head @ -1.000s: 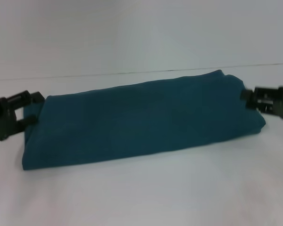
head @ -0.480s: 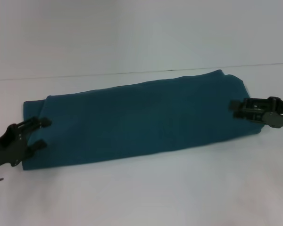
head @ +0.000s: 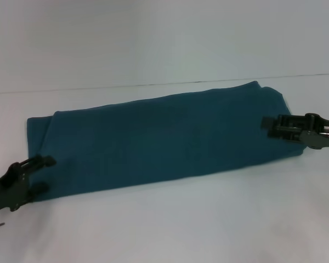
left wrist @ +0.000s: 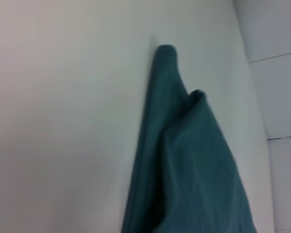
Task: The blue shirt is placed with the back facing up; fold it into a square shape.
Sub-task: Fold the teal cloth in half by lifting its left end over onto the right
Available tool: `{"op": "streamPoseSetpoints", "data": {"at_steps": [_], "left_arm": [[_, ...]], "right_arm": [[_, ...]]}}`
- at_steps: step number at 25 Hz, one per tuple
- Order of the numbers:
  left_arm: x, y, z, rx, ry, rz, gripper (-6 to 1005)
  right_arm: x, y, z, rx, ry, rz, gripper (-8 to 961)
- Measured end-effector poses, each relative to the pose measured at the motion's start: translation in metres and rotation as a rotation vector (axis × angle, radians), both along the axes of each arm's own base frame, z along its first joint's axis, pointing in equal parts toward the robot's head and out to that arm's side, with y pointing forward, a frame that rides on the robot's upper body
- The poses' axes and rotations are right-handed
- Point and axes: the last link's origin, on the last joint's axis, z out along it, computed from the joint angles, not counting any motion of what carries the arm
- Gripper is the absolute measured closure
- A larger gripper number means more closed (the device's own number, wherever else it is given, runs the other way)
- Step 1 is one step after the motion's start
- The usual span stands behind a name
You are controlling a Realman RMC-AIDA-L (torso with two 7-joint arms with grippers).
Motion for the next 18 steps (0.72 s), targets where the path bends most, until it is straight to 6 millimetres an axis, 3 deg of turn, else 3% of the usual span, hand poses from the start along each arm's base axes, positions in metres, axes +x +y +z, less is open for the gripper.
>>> {"op": "streamPoseSetpoints", "data": {"at_steps": [8, 13, 18], "left_arm": [[-0.003, -0.003, 0.004, 0.000, 0.008, -0.007, 216], [0.007, 0.002, 0.016, 0.045, -0.029, -0.053, 216], [0.022, 0.016, 0.009, 0.040, -0.040, -0.073, 216]], "right_arm": [[0.002, -0.001, -0.002, -0.002, -0.005, -0.009, 387], [0.004, -0.002, -0.002, -0.002, 0.000, -0.017, 387], [0.004, -0.002, -0.003, -0.002, 0.002, -0.017, 387]]}}
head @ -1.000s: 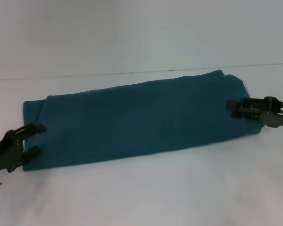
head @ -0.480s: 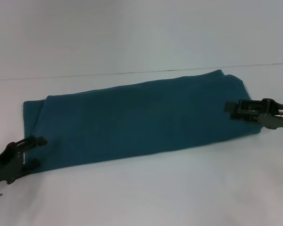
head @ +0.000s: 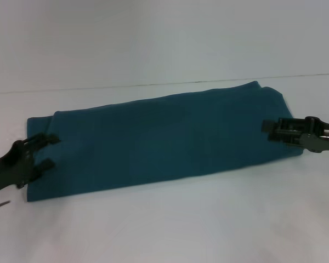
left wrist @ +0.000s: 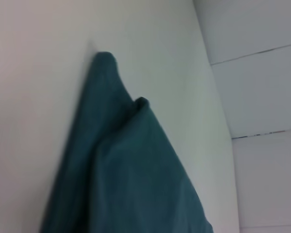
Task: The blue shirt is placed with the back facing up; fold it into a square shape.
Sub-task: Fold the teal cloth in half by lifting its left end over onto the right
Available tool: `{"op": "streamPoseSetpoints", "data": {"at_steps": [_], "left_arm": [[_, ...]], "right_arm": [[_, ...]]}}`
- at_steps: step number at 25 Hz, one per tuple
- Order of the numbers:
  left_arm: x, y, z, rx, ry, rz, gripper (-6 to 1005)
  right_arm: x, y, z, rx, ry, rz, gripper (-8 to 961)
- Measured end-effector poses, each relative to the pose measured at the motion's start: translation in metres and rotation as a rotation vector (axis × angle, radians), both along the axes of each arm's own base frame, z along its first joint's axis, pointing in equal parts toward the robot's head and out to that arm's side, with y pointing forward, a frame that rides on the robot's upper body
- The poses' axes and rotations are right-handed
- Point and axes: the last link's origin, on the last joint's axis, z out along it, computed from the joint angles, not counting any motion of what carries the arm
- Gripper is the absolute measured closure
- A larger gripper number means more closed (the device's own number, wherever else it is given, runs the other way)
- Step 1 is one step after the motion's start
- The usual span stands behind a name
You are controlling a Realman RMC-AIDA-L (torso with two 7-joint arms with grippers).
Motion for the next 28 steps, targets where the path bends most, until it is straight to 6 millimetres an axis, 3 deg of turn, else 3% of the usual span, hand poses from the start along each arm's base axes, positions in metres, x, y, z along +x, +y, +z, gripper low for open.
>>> {"op": "streamPoseSetpoints", "data": {"at_steps": [5, 17, 28], "left_arm": [[0.005, 0.014, -0.012, -0.003, 0.028, 0.035, 216], [-0.007, 0.015, -0.020, -0.009, 0.089, 0.101, 215], [-0.008, 0.019, 0.009, 0.039, 0.099, 0.075, 217]], "right_arm": [[-0.002, 0.001, -0.001, -0.004, 0.000, 0.006, 386], [-0.002, 0.003, -0.001, 0.003, -0.004, -0.002, 386], [-0.002, 0.003, -0.001, 0.007, 0.000, -0.005, 386]]}}
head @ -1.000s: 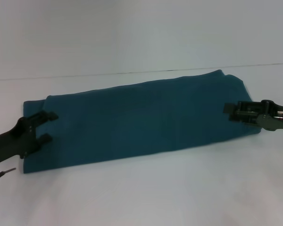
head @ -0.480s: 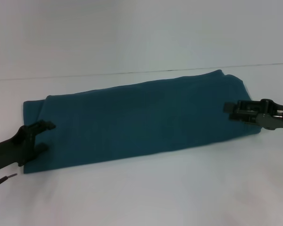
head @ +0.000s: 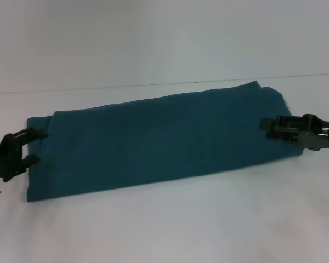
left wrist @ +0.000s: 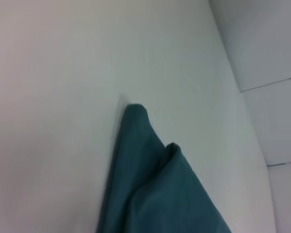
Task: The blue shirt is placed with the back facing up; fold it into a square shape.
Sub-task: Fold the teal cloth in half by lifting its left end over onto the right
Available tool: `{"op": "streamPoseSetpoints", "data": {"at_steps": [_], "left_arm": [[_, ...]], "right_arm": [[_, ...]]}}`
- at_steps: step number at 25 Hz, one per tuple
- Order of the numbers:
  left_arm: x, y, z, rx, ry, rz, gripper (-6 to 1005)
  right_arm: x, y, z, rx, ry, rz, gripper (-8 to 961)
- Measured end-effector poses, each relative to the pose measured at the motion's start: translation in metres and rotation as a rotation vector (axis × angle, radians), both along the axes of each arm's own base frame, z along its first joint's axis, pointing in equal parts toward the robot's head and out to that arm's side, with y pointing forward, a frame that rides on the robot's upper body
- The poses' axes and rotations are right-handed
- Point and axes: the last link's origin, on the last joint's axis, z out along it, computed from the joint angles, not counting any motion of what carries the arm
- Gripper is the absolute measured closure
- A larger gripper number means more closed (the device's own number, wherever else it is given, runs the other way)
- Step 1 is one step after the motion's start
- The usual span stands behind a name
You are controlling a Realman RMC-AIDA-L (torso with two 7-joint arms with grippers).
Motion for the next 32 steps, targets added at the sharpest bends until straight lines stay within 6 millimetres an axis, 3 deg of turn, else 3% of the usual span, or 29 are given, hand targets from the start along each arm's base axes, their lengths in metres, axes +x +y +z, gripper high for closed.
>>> {"op": "streamPoseSetpoints", "data": {"at_steps": [14, 19, 25, 32], "left_arm": [[-0.010, -0.005, -0.006, -0.047, 0.057, 0.034, 211], [0.007, 0.002, 0.007, -0.055, 0.112, -0.108, 209], [0.023, 0.015, 0.028, -0.121, 0.263, -0.244, 206], [0.019, 0.033, 0.025, -0.158, 0.482, -0.227, 161]], "right_arm": [[-0.001, 0.000, -0.001, 0.002, 0.005, 0.001, 387], [-0.001, 0.000, -0.001, 0.004, 0.004, 0.001, 387], [-0.003, 0.003, -0.001, 0.003, 0.002, 0.009, 387], [-0.004, 0.004, -0.001, 0.006, -0.005, 0.012, 386]]}}
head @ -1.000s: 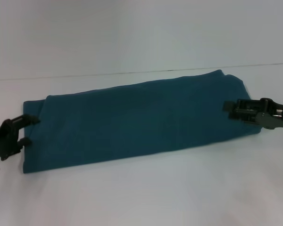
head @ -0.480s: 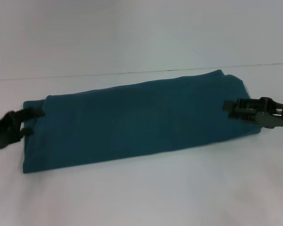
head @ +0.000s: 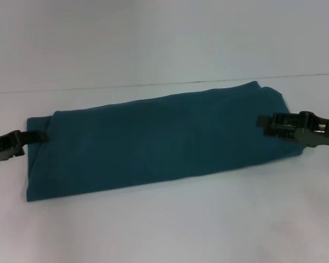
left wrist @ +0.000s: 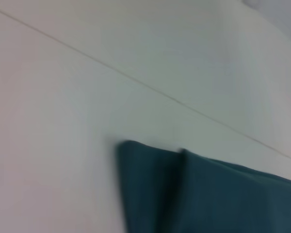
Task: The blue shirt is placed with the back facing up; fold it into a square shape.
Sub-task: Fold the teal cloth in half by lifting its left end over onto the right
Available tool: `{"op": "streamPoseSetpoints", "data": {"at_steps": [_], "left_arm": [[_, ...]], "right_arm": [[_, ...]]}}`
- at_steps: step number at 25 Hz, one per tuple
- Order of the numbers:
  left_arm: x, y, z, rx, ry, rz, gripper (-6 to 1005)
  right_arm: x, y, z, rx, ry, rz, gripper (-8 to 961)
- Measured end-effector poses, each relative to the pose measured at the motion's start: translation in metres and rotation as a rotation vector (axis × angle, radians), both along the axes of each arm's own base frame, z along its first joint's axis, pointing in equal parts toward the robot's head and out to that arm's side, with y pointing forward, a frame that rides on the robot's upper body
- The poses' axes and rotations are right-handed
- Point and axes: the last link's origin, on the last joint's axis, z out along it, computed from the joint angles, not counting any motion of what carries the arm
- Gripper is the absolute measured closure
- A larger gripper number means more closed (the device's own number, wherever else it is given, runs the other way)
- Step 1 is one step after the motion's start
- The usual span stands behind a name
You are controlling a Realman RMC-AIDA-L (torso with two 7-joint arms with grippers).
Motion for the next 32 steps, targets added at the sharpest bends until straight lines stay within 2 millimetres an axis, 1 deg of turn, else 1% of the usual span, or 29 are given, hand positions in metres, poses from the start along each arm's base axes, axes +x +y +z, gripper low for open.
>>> {"op": "streamPoseSetpoints", "data": {"at_steps": [5, 9, 21, 26, 32], "left_arm": [[-0.004, 0.003, -0.006, 0.023, 0.012, 0.079, 171], [-0.004, 0.003, -0.009, 0.022, -0.008, 0.106, 176], [-0.005, 0.004, -0.015, 0.004, 0.048, 0.081, 175], [-0.004, 0.005, -0.015, 0.003, 0.051, 0.078, 175], [-0.006, 0.002, -0.021, -0.014, 0.047, 0.086, 176]], "right_arm": [[0.000, 0.000, 0.000, 0.001, 0.003, -0.001, 386], [0.000, 0.000, 0.000, 0.002, 0.003, -0.001, 386], [0.000, 0.000, 0.000, 0.006, 0.004, -0.003, 386], [0.001, 0.000, 0.000, 0.007, 0.005, -0.006, 386], [0.001, 0.000, 0.001, 0.010, 0.007, -0.006, 386]]}}
